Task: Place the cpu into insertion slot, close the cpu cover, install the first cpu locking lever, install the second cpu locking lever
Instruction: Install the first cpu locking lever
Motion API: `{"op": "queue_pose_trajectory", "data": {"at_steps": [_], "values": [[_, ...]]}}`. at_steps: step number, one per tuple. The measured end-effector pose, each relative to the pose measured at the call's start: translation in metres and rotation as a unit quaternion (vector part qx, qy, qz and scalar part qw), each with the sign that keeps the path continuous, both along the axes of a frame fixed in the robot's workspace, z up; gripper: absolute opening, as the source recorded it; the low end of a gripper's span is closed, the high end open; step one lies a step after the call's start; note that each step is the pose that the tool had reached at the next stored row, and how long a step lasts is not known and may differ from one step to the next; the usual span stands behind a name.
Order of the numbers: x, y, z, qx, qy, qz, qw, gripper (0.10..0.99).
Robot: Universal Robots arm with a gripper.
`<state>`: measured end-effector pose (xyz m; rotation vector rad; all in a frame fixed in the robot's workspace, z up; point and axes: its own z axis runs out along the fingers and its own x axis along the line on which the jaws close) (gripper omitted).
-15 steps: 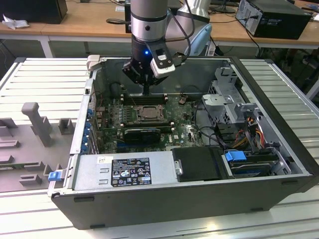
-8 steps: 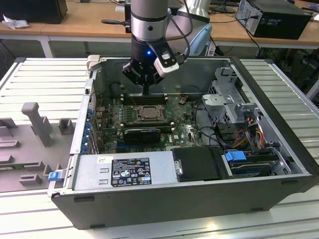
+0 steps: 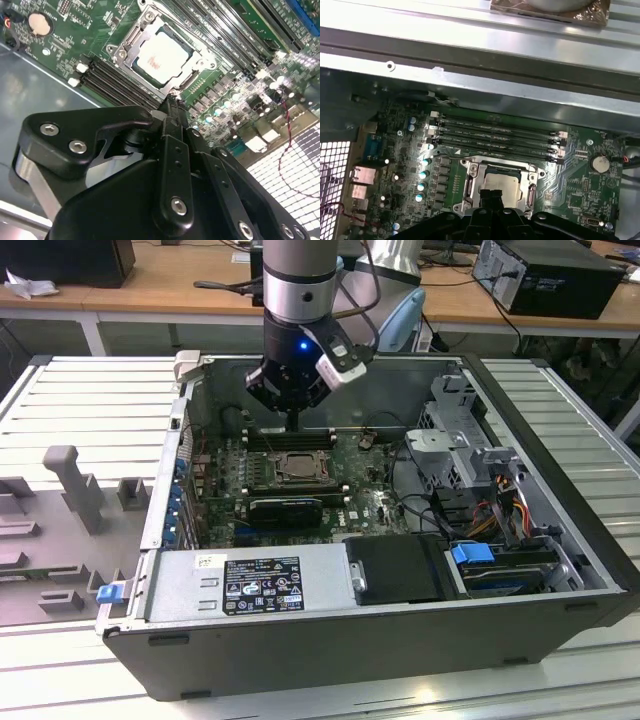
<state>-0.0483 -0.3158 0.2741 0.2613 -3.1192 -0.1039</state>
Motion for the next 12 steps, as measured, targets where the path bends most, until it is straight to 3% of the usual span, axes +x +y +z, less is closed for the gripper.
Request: {"op": "queue_pose_trajectory", "data": {"at_steps": [4, 8, 12], "values": [[-0.0003, 0.0000, 0.0000, -0.0001, 0.0000, 0.035, 0.9994, 0.106], [-0.0144, 0.0000, -0.0013, 0.0003, -0.0015, 0.037, 0.9993, 0.106], [-0.0198, 0.0004, -0.0033, 0.0005, -0.0019, 0.028, 0.9996, 0.106]]}}
